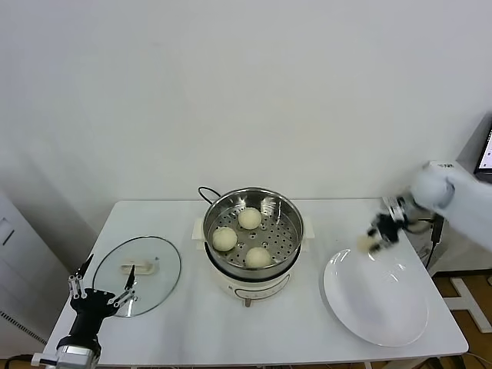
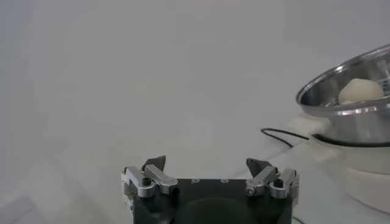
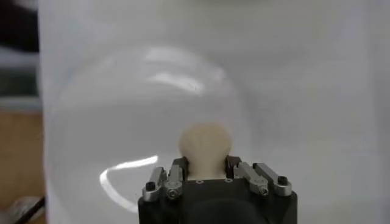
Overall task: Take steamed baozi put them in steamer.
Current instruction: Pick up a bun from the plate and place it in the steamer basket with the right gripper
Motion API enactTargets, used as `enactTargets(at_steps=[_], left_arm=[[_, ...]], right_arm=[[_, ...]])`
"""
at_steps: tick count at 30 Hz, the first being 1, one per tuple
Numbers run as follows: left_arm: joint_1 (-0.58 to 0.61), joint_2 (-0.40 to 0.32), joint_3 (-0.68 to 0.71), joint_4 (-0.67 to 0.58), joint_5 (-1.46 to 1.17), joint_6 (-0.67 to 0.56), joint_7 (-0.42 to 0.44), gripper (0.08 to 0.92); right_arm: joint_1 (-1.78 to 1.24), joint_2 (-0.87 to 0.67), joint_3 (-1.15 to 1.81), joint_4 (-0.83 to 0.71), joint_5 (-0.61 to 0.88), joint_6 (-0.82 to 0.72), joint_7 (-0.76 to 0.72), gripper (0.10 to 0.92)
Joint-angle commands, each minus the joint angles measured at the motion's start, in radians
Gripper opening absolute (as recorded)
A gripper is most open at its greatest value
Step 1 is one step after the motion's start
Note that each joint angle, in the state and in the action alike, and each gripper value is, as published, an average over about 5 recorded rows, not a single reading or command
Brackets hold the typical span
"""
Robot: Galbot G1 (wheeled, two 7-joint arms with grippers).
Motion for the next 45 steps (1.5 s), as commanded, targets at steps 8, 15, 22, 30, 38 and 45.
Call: enactTargets(at_steps=[8,15,22,30,38,45], left_arm=[[-0.005,0.002,0.0,-0.005,-0.014,0.0,0.001,0.823],[-0.001,0.002,-0.008,-0.003,-0.028,-0.005,0.002,0.823],[-0.004,-0.013,-0.001,0.006,-0.022,-0.009,0.003,0.823],[-0.006,-0.008,-0.008,0.009,-0.033,-0.008,0.002,0.823],[-0.005,-0.012,-0.003,0.007,-0.027,-0.009,0.003,0.823],[-0.001,-0.01,-0.003,0.004,-0.03,-0.013,0.003,0.823]], right_arm=[[0.285,0.417,-0.167,0.086,0.312,-0.204,0.048,0.399],[0.153,0.449,-0.175,0.074,0.204,-0.222,0.075,0.399],[0.095,0.45,-0.175,0.034,0.194,-0.249,0.101,0.404],[0.081,0.419,-0.181,0.037,0.177,-0.248,0.116,0.414],[0.074,0.41,-0.158,0.026,0.194,-0.245,0.165,0.57],[0.101,0.363,-0.068,0.024,0.332,-0.241,0.176,0.77]])
